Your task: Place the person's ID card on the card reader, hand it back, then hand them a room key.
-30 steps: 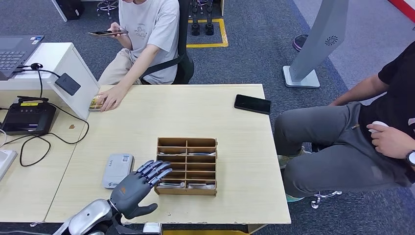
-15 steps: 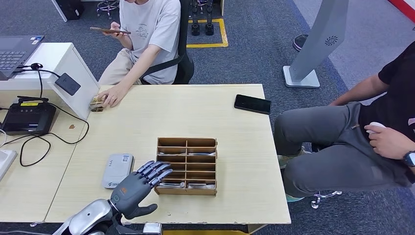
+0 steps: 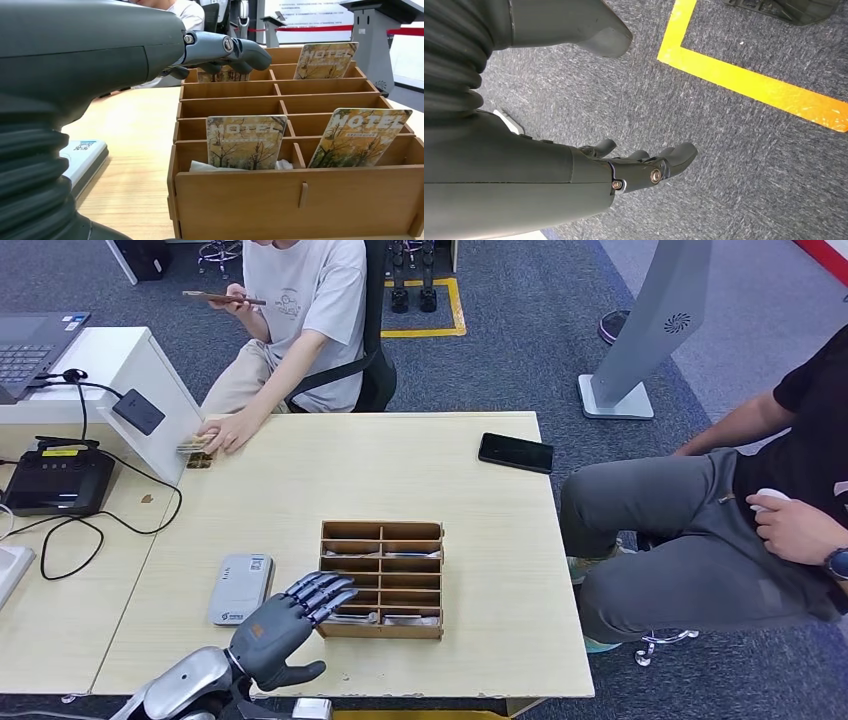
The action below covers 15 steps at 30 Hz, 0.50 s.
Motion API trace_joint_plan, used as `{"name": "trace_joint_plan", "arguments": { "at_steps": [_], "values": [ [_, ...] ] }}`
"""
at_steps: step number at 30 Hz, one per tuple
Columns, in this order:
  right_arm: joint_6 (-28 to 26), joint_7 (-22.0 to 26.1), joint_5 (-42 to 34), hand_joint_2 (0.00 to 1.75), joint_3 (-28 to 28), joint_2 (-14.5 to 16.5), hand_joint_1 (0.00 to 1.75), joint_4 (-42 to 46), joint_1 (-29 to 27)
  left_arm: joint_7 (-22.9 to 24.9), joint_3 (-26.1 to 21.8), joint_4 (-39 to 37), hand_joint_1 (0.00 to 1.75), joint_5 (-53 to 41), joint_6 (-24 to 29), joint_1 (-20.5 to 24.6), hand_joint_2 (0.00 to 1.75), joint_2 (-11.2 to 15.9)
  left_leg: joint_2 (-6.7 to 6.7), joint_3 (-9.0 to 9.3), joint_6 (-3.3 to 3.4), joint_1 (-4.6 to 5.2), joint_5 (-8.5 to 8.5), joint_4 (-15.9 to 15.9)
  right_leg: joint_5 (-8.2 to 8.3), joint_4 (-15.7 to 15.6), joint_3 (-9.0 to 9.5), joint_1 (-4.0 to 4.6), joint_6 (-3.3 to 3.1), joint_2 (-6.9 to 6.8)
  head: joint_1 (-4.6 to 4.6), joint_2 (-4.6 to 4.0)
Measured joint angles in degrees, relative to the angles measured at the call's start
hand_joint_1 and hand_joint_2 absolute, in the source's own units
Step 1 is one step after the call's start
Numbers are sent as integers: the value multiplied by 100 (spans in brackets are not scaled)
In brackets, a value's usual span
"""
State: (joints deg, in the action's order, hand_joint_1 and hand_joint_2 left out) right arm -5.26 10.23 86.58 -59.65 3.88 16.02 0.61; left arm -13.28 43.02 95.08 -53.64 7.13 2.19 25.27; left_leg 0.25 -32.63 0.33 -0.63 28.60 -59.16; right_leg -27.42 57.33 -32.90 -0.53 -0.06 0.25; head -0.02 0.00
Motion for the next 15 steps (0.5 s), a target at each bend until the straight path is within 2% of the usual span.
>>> {"name": "trace_joint_plan", "arguments": {
  "at_steps": [15],
  "values": [
    [20, 2, 2, 175, -78, 13, 0, 24, 0, 74, 27, -48, 0, 100, -55, 2, 175, -75, 0, 0, 0, 0, 0, 0, 0, 0, 0, 0, 0, 0, -1, 0]
  ]
}}
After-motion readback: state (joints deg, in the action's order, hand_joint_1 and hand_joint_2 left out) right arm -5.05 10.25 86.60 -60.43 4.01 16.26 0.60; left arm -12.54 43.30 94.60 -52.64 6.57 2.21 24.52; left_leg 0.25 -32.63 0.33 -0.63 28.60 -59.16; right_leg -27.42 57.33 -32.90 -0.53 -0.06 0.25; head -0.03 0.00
